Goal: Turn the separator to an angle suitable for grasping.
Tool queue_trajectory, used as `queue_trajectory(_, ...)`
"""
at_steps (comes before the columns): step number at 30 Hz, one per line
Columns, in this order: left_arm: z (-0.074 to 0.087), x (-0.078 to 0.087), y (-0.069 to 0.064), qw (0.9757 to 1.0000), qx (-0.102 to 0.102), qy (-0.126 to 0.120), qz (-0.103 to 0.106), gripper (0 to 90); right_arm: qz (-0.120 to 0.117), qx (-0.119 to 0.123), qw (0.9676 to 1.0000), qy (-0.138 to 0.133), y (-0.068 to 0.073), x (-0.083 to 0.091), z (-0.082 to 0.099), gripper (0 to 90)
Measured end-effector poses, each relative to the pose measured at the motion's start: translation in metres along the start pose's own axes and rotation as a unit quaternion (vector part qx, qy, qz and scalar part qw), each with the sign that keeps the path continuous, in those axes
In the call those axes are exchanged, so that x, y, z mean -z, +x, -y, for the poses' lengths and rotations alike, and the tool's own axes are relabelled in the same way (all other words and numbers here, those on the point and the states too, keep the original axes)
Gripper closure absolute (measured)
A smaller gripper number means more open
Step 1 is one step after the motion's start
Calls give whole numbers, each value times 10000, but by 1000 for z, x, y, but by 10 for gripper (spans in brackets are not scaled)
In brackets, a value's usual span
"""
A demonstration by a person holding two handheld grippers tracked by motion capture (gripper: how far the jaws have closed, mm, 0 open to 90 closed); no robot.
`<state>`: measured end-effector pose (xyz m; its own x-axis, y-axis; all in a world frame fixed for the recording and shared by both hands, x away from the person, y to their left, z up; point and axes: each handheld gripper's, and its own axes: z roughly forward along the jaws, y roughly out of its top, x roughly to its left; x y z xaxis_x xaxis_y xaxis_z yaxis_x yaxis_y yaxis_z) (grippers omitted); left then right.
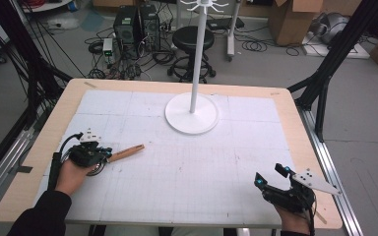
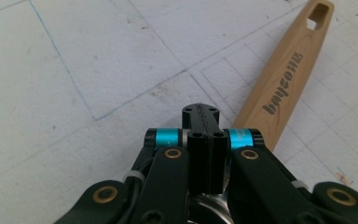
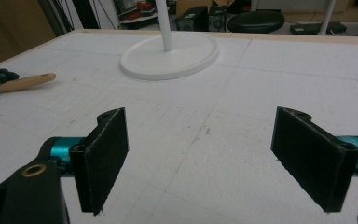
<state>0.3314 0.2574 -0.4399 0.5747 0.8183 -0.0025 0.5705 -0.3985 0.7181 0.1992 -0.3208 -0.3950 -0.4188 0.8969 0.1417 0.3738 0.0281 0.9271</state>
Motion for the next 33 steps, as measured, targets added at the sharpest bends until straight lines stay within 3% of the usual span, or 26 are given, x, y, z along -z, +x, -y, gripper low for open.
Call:
queue_trajectory(8,14,9,-7,9998,90,-191,62,897,12,-6,10000,13,0,0,0,173)
queue_trajectory(20,26,22,-17,9998,78,-172,113,897,19,-2,10000,19,0,1,0,173)
queue_trajectory(30,28,26,-20,9998,74,-160,129,896,31,3,10000,37,1,1,0,174)
queue_trajectory(33,28,32,-19,9994,146,-273,156,896,33,2,10000,40,0,1,1,174)
